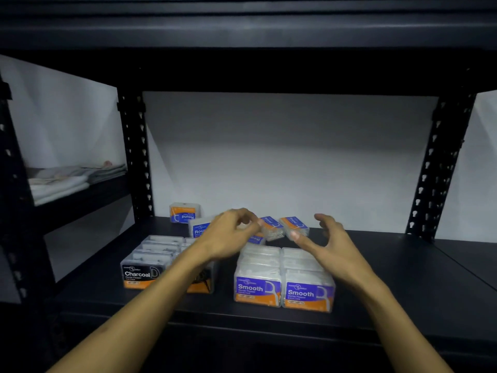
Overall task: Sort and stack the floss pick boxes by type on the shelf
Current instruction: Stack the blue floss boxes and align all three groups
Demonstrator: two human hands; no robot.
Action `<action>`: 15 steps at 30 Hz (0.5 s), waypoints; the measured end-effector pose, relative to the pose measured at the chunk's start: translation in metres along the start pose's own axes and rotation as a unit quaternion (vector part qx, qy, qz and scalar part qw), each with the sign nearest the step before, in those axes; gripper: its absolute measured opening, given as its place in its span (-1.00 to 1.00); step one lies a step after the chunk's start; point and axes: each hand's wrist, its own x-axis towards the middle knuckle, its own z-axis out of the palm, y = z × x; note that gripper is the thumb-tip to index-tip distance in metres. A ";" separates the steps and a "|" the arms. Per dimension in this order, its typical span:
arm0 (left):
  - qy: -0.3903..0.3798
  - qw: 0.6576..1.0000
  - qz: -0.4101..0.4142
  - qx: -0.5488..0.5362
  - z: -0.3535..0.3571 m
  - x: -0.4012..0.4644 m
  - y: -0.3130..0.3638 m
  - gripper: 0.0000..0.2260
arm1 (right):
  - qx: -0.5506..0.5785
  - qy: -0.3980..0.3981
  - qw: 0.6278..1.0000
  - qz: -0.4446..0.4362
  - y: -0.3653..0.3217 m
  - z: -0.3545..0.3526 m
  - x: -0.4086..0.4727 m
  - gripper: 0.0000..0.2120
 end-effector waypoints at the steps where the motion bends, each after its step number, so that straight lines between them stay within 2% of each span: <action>1: 0.000 1.000 -0.003 0.013 -0.012 0.003 -0.006 -0.72 | -0.022 0.009 1.000 -0.013 -0.002 0.004 0.006 -0.20; 4: 0.004 0.998 -0.035 0.061 -0.045 0.013 -0.032 -0.76 | -0.090 -0.001 0.994 -0.054 -0.011 0.018 0.025 -0.33; 11: -0.036 0.986 -0.109 0.119 -0.076 0.034 -0.078 -0.70 | -0.216 -0.182 0.956 -0.083 -0.027 0.058 0.084 -0.60; 15: -0.059 0.981 -0.124 0.140 -0.067 0.049 -0.092 -0.63 | -0.263 -0.227 0.933 -0.097 -0.030 0.080 0.109 -0.64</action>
